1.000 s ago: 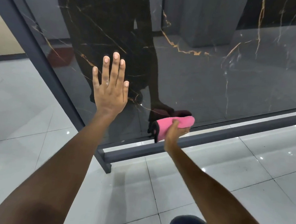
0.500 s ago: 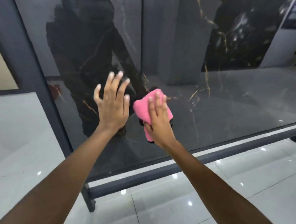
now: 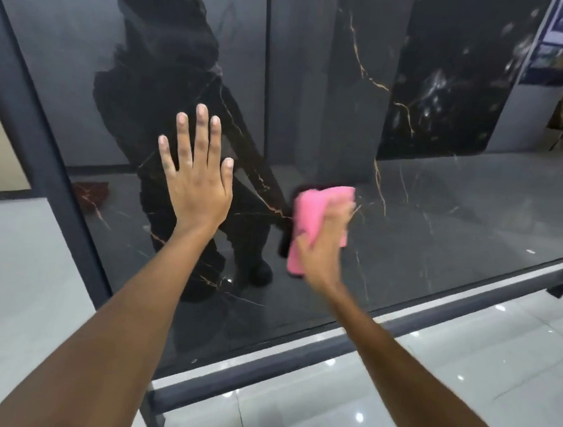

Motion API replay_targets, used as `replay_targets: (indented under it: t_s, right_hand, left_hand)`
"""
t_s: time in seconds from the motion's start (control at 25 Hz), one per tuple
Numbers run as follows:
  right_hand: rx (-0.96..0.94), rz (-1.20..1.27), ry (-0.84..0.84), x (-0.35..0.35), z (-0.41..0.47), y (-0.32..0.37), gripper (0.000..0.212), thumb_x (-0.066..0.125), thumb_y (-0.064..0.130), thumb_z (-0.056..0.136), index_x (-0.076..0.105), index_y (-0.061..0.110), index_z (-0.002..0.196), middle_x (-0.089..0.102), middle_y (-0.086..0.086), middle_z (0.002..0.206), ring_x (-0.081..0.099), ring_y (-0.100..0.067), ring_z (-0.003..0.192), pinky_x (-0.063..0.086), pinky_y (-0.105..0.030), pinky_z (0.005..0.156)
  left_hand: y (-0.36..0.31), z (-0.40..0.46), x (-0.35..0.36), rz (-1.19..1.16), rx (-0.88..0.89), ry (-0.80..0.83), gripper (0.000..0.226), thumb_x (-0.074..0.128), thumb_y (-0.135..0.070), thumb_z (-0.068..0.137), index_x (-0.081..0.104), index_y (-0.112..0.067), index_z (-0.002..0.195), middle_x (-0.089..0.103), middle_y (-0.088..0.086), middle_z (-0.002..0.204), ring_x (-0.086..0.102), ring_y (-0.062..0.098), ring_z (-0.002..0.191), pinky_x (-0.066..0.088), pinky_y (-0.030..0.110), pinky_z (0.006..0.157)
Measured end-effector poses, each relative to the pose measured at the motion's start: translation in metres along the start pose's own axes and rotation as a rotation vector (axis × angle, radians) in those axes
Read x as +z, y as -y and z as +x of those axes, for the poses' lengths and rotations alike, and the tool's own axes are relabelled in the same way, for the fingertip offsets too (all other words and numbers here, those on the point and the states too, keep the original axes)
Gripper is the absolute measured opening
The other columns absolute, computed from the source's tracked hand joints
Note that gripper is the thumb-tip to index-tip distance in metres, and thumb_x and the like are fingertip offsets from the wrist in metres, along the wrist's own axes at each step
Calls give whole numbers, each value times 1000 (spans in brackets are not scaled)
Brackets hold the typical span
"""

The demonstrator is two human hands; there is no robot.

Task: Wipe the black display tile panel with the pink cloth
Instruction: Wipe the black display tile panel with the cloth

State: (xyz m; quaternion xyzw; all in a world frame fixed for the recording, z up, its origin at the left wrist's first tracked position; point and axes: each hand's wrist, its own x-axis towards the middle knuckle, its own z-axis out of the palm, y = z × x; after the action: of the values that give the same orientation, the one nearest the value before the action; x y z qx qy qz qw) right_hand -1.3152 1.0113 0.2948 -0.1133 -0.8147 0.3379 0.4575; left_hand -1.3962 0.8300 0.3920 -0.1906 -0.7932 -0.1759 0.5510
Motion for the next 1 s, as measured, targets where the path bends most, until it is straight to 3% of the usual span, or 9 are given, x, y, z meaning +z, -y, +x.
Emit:
replay_targets:
  t_s: [0.12, 0.2, 0.36, 0.44, 0.6, 0.68, 0.88, 0.96, 1.0]
  right_hand:
    - [-780, -413, 277, 6, -13, -16, 87, 54, 28, 78, 8, 18, 151, 4, -2, 158, -9, -26, 146, 1, -44, 118]
    - [-629, -363, 145, -23, 25, -52, 87, 51, 32, 75, 11, 17, 150, 11, -9, 157, -2, -28, 145, 10, -47, 117]
    - [144, -27, -254, -93, 106, -79, 88, 47, 25, 74, 8, 0, 149, 1, -22, 157, -7, -37, 145, 2, -49, 119]
    - [219, 66, -290, -86, 116, -41, 85, 50, 23, 78, 7, -1, 148, -4, -22, 156, -11, -35, 145, -4, -41, 119]
    - [-857, -386, 136, -44, 89, 24, 86, 53, 35, 78, 14, 4, 148, 10, -17, 156, -12, -24, 145, -8, -38, 119]
    - [-1034, -480, 103, -65, 123, 12, 87, 56, 35, 75, 19, 4, 146, 23, -20, 152, 5, -29, 144, -2, -37, 120]
    - [63, 1, -510, -143, 205, -53, 82, 44, 34, 74, 24, -2, 145, 17, -22, 154, 7, -39, 144, 9, -47, 118]
    - [135, 105, -457, -125, 195, -19, 84, 45, 32, 75, 18, -3, 147, 8, -20, 156, 1, -36, 146, 1, -40, 120]
    - [-47, 69, -332, -110, 183, 5, 85, 50, 28, 74, 17, -1, 147, 7, -15, 157, 2, -32, 146, 1, -36, 120]
  left_hand:
    - [2, -2, 3, 28, 10, -24, 55, 31, -31, 103, 12, -14, 152, 17, 9, 159, 11, 31, 145, -9, 43, 116]
    - [0, -1, 3, 35, -14, -25, 56, 32, -31, 103, 12, -13, 152, 17, 9, 158, 9, 30, 145, -12, 41, 116]
    - [-1, 2, 4, 97, -13, -60, 57, 32, -31, 101, 15, -12, 152, 19, 8, 157, -7, 19, 147, -4, 45, 118]
    - [-10, 3, 3, 39, -68, -126, 52, 38, -26, 97, 28, -13, 146, 29, 8, 153, 8, 21, 147, 8, 50, 116]
    - [-70, 78, -13, -176, -188, -240, 47, 44, -20, 91, 44, -13, 137, 38, 7, 149, 25, 24, 141, 11, 42, 114]
    - [-88, 118, -18, -114, -87, -192, 52, 39, -22, 97, 31, -12, 147, 27, 6, 156, 17, 25, 145, 3, 40, 117]
    - [-88, 125, -5, 44, -60, -141, 57, 27, -30, 103, 6, -15, 153, 8, 5, 161, 3, 27, 148, -2, 46, 118]
    - [-88, 124, -4, 37, -54, -143, 58, 27, -30, 103, 4, -15, 153, 7, 5, 161, 2, 27, 148, -3, 46, 118]
    - [-87, 125, -4, 34, -51, -144, 58, 28, -29, 102, 5, -14, 153, 7, 5, 161, 2, 27, 148, -3, 46, 118]
